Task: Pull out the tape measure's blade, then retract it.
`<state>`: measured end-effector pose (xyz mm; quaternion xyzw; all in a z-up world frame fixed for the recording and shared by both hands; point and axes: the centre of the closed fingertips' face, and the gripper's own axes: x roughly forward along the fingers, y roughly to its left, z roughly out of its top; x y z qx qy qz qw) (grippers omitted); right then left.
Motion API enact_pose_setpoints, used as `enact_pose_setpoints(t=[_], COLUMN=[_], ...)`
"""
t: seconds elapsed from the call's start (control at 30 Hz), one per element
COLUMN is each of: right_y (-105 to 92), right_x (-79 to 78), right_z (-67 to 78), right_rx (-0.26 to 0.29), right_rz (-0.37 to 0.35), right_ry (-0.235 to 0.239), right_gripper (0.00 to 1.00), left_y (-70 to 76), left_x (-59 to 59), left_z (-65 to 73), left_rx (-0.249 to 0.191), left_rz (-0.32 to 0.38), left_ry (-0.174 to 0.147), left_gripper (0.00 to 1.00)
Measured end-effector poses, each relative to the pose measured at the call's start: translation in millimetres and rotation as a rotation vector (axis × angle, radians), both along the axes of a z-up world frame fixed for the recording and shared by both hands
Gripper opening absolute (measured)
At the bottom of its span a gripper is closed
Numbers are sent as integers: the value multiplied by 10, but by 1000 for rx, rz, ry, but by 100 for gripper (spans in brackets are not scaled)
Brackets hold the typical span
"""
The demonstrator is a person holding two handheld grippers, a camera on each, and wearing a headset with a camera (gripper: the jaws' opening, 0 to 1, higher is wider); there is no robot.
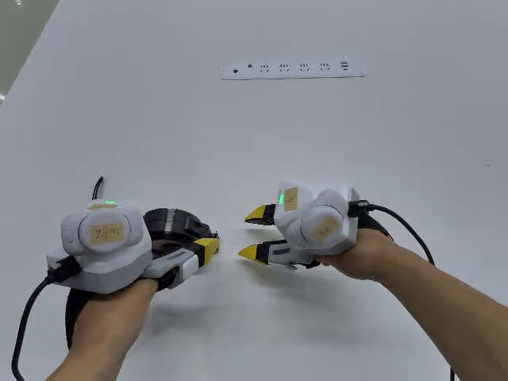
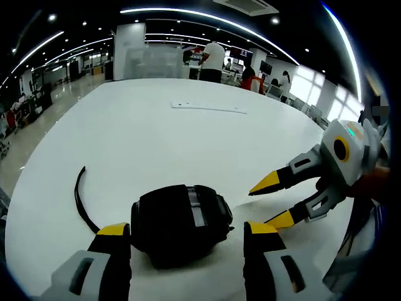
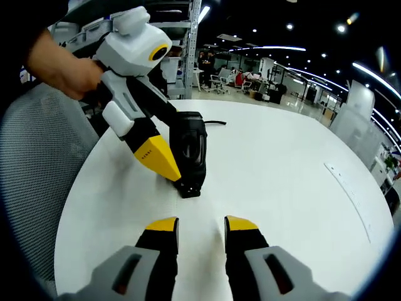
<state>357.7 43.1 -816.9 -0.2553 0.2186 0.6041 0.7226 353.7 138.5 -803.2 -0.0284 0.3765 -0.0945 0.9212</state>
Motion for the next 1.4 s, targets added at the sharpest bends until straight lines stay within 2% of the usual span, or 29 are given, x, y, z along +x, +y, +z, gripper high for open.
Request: enact_pose_setpoints(t=[0.17, 0.43, 0.57, 0.67, 0.9, 1.07, 1.17, 1.23, 1.4], right_y=[-164, -427, -564, -661, -936, -1115, -1205, -1264, -1358], right_x=[-15, -38, -74, -93, -131, -178, -213, -231, -257], right_z=[13, 53, 51, 52, 63, 76, 88, 98, 111], right_rx=[-2, 23, 29, 34, 54, 68, 84, 88, 102], right_rz=[-21, -84, -114, -140, -216, -263, -287, -297, -319], right_ry=[3, 18, 26, 30, 42, 48, 58, 55, 59], right_gripper=[30, 32, 33, 35, 40, 44, 46, 48, 52], left_y=[6, -2, 19, 35, 67, 117, 125, 159, 192], left_x=[-38, -94, -127, -149, -205, -255, -297, -322, -365], left_z=[-4, 0, -24, -35, -13, -20, -18, -12, 53], left_rx=[14, 14, 13, 29, 12, 11, 14, 15, -15], left_rz=[-33, -102, -136, -169, -232, -280, -335, -346, -367], left_ry=[-3, -16, -9, -6, -33, -44, -61, -68, -99], left_gripper=[70, 70, 70, 70, 74, 75, 76, 76, 79])
